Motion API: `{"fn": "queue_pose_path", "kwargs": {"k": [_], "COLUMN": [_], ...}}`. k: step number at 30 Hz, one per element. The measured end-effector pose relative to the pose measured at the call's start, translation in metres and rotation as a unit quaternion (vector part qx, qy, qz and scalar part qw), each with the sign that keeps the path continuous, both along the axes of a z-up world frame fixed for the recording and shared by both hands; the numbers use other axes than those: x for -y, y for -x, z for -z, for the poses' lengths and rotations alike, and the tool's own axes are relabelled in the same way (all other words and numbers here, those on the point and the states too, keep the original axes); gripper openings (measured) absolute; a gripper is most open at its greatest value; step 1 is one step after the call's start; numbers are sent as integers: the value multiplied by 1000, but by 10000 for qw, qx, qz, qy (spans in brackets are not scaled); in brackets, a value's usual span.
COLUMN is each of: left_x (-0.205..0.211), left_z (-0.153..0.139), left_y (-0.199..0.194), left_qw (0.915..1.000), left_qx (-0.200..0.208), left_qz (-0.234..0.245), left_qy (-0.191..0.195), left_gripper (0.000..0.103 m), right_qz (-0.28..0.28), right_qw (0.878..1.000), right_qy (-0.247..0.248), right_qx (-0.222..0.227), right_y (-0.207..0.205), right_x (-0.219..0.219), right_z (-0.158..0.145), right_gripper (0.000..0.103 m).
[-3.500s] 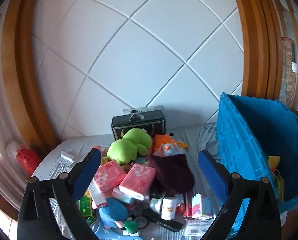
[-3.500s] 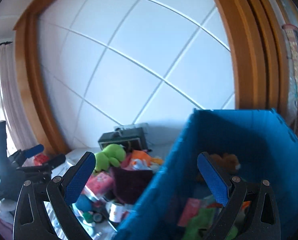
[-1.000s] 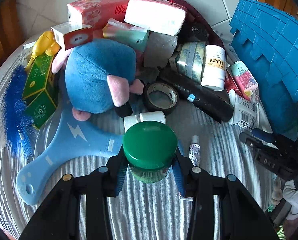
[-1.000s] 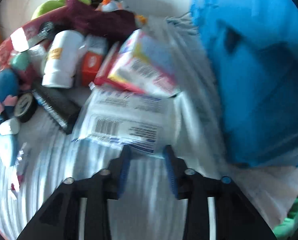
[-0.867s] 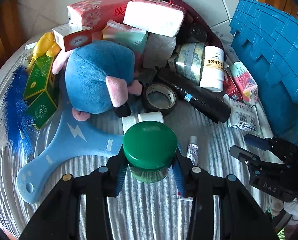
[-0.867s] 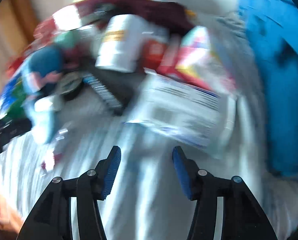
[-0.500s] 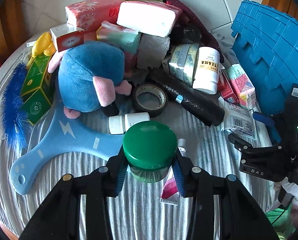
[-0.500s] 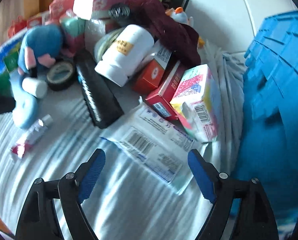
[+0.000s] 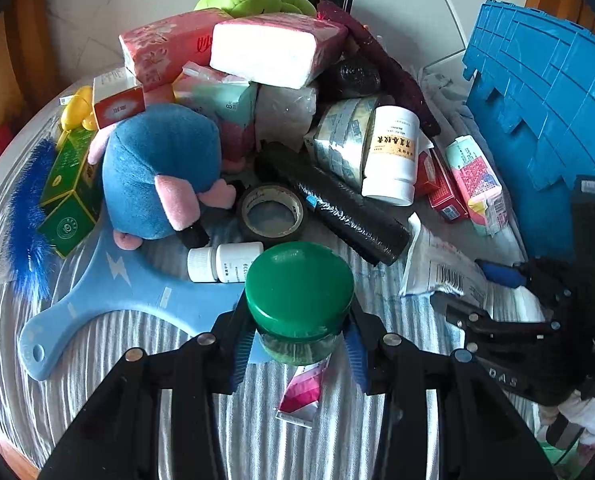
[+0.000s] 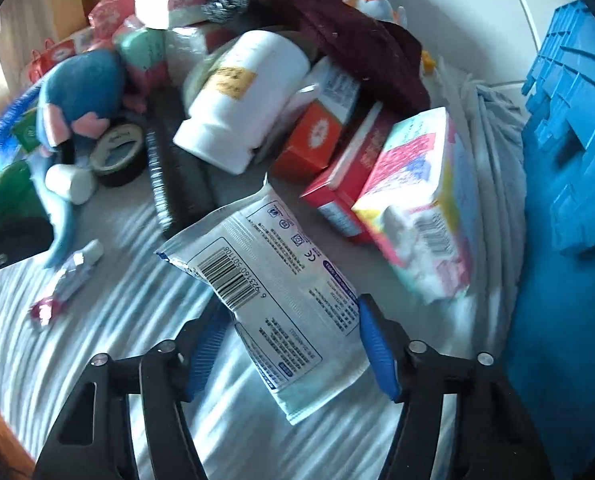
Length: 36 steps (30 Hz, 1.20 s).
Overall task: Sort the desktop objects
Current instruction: 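Grasp the green-lidded jar with left tool while right tool grasps white gauze packet, then carry the green jar and gauze packet into the blue crate and open both tools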
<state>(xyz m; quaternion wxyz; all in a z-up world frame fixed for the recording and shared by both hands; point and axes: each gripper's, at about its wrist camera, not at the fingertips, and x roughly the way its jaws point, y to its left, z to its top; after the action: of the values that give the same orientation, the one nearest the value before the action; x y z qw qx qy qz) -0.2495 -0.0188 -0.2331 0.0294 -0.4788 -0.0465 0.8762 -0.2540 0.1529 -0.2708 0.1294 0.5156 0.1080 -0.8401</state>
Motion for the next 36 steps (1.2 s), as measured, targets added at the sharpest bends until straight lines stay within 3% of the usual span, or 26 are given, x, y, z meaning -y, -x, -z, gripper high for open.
{"fn": "queue_pose_path", "kwargs": {"k": [3,7,13,20,27,33,36], "left_x": [5,13,19,-11,-87,-175,-225], "left_z": [-16,-44,-103,-176,-252,-307,-329], "left_y": [-4,-10,-14,-12,9,34,49], "left_qw": [9998,9985,9917,9754,9518,9345,9287], "left_qx": [-196,-548,-1281,-2155,-2818,-2970,-2966], "left_qz": [-13,-43,-7,405,1210,1950,2211], "left_qy": [43,54,135,204,107,-219,-259], "left_gripper": [40,40,40,40,40,40,40], "right_qz": [-23,-210,-240,54,883,1687,1997], "right_qw": [9994,9971,9857,9609,9315,9158,9145], "right_qy": [354,587,597,549,359,-78,-289], "right_qx": [3,-426,-1557,-2714,-3510,-3645,-3507], "right_y": [-23,-38,-31,-36,-50,-41,-27], "right_x": [5,19,28,14,-52,-148,-200], "right_z": [-15,-55,-139,-242,-334,-381,-393], "right_gripper": [54,54,54,55,55,55,55]}}
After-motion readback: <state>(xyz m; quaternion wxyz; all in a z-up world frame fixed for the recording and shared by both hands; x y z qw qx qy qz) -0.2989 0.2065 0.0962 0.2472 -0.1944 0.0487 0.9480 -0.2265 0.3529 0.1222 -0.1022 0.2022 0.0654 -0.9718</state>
